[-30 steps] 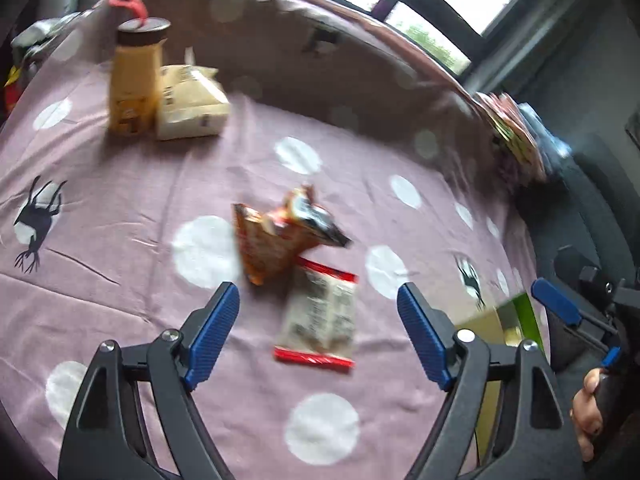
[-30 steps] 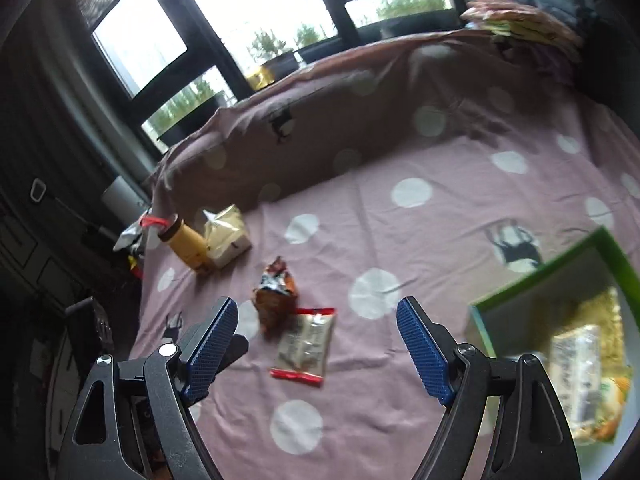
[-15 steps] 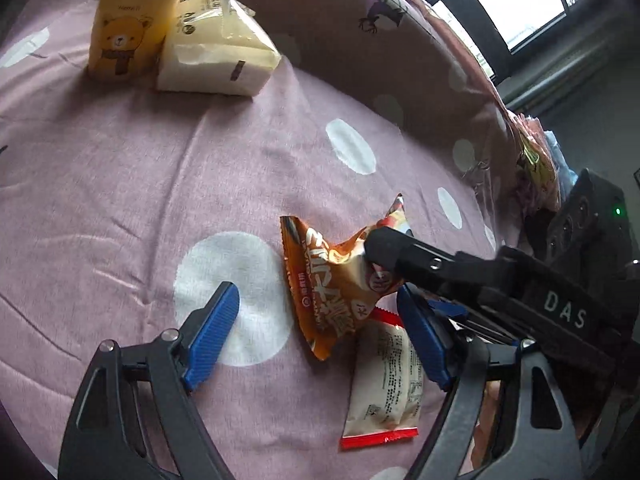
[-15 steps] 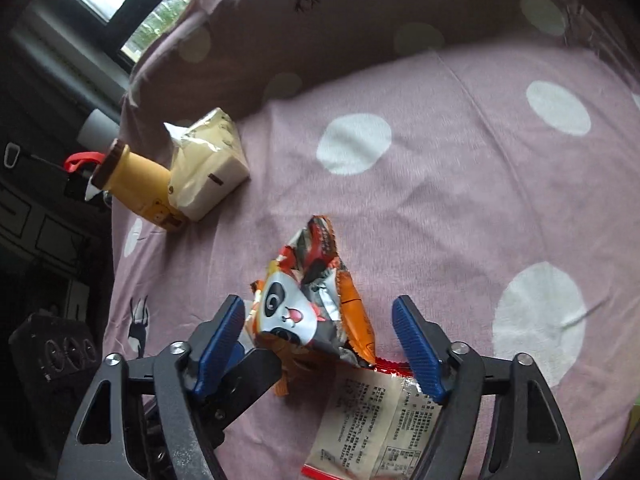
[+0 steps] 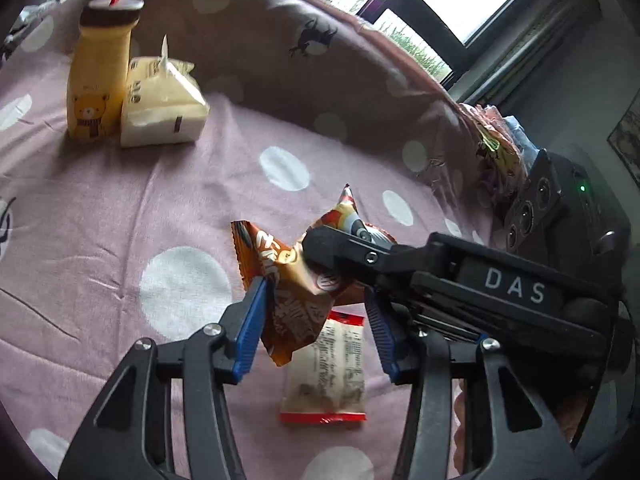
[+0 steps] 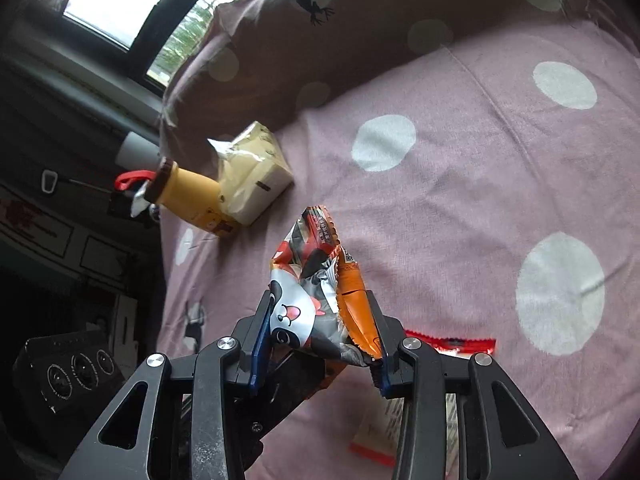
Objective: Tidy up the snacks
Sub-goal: 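Lift the panda bag with the right gripper and carry it over the box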
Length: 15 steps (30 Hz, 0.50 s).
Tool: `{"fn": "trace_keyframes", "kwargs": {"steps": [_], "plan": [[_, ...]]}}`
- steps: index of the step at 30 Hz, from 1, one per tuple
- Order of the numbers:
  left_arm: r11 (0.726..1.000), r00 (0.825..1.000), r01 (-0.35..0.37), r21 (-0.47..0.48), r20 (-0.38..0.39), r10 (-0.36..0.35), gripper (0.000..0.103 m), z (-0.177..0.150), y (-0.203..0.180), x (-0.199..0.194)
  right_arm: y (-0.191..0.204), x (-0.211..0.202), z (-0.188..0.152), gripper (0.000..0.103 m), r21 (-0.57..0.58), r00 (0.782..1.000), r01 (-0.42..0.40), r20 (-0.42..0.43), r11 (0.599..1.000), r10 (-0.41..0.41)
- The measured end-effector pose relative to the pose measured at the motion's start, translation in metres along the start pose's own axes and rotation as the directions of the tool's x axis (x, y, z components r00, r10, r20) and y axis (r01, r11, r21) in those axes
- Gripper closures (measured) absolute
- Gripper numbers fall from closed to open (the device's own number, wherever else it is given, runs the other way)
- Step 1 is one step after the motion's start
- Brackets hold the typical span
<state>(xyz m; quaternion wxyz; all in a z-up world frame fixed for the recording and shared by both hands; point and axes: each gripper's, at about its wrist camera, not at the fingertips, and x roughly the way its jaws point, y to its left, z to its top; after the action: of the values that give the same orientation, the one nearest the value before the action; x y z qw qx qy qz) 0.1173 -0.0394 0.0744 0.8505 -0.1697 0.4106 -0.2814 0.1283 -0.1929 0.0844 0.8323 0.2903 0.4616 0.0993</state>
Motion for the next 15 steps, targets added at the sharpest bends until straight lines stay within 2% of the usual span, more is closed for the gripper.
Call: {"fn": "trace_keyframes", "kwargs": {"steps": [6,11,15], "plan": [[0.993,0.999,0.033,0.115,0.027,-0.036,0.055,-0.023,-0.058,-0.042,0.007,-0.078,-0.033,0.061,0.013,0.993,-0.036,0.117,0.999,0.034],[0.973,0.996,0.075,0.216,0.031,-0.084,0.055,-0.054,-0.110,-0.059,-0.013,-0.141,-0.070,0.061,0.044,0.968,-0.093,0.239,0.995,0.080],[0.956,0.995,0.104,0.275,-0.015,-0.103,0.055,-0.083,-0.143,-0.051,-0.034,-0.177,-0.095,0.060,0.083,0.958,-0.049,0.286,0.995,0.023]]}}
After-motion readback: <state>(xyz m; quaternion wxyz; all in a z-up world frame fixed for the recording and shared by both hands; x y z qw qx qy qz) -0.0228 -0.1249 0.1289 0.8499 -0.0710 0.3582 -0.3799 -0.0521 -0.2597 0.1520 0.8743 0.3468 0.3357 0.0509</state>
